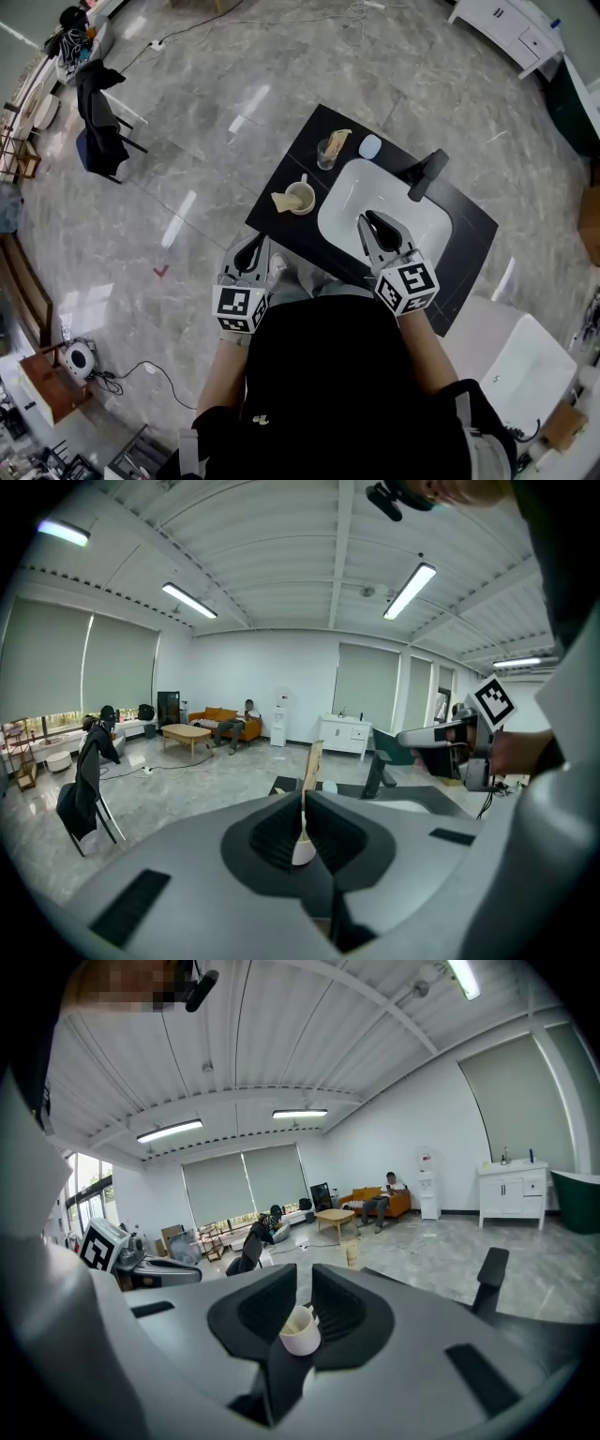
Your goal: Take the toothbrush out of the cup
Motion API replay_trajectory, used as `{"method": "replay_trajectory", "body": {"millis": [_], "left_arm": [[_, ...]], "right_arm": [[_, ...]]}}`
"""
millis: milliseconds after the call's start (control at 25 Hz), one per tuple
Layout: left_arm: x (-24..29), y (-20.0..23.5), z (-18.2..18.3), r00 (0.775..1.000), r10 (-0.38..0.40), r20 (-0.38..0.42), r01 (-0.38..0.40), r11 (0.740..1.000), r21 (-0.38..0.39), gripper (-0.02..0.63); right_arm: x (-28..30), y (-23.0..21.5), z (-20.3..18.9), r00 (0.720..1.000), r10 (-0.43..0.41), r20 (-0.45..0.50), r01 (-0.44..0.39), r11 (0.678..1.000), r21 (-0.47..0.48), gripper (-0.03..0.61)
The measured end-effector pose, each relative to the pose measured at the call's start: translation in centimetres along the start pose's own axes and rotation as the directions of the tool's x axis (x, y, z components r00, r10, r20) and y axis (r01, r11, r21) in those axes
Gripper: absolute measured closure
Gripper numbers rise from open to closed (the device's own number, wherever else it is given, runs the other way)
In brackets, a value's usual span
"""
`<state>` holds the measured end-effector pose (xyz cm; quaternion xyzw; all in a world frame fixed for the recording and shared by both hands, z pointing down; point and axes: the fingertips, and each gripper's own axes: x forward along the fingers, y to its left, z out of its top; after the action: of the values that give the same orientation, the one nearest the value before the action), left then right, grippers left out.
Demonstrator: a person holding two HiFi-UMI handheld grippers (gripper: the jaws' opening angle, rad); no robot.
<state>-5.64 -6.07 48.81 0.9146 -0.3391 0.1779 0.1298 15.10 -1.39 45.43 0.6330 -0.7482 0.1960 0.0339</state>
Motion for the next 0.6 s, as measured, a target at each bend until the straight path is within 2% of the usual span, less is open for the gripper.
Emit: {"method": "replay_trajectory", "body": {"millis": [360,480,560,600], "left_arm": [[3.4,2.7,-0.7,0.988,-0.141,-0.060,0.143,0.989,0.043,0.588],[4.9,3.0,-2.1,0.979,-0.180,-0.095,0.189,0.978,0.087,0.586],[6.0,3.0,-3.5,0.968,-0.209,-0.137,0.226,0.966,0.128,0.556],[6.6,3.0,-4.1,0.961,-0.225,-0.159,0.248,0.958,0.143,0.511]], "right_arm": [[0.7,-1.4,-0.2,0.987,-0.157,-0.012,0.158,0.987,0.039,0.512],[0.2,-1.7,-0.4,0.978,-0.207,-0.010,0.207,0.977,0.048,0.512],[-0.2,-1.8,-0.8,0.970,-0.242,-0.012,0.242,0.969,0.056,0.512],[-0.4,-1.8,-0.9,0.965,-0.261,-0.014,0.262,0.963,0.059,0.512]]}}
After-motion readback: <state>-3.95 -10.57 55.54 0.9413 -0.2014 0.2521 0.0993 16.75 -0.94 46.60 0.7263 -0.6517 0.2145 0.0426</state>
